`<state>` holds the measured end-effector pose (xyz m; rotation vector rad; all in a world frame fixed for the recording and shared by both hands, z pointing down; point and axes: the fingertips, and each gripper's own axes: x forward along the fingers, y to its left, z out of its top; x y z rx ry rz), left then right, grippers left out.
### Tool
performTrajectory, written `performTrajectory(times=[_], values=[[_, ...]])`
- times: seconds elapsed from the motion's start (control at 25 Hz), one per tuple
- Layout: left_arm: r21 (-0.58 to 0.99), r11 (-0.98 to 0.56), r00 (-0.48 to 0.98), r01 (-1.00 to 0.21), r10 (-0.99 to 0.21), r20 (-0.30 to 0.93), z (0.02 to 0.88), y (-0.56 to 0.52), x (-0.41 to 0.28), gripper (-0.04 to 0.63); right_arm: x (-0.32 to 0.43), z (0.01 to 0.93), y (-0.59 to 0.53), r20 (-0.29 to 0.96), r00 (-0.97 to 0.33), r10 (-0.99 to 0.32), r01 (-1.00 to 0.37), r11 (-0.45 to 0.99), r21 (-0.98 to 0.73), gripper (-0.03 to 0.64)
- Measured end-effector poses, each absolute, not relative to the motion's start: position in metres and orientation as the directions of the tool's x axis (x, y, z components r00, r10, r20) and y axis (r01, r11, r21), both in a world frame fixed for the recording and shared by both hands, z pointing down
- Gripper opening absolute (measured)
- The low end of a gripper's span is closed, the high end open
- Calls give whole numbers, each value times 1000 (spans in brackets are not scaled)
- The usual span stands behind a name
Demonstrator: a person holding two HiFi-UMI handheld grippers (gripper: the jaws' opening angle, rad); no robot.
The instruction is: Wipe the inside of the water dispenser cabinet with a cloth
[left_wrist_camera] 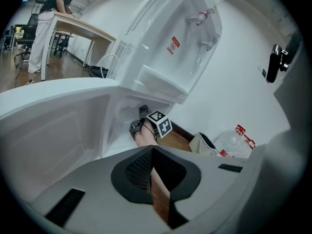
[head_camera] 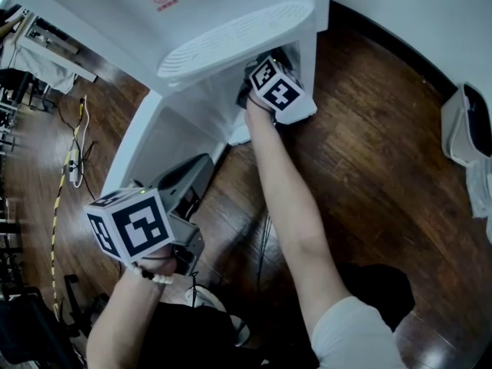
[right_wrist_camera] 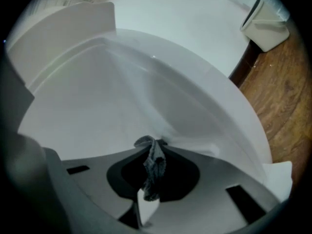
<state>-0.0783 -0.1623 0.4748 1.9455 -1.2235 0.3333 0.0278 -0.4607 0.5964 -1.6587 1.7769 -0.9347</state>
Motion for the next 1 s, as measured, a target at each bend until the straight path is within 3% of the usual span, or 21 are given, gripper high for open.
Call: performTrajectory(times=[0.28,0.52,0.72,1.0], values=[[489,-202,493,-849,-639,591,477,-160,-83,-12,28,686,-458,253,-111,-961,-580,-143,-802,43],[486,-209,495,-849,-640,588,475,-160,-81,-12,33,724,-449,327,-106,-939,-551,-218,-805,43],[501,-212,506,-839,-643,575,473,-155,-78,-12,36,711,-447,308,-114,-944,-559,-195,-806,43],[488,-237,510,-840,-650,563,466,-154,-75,-12,39,632,-443,143,-108,-984,-497,-71,-865,43]])
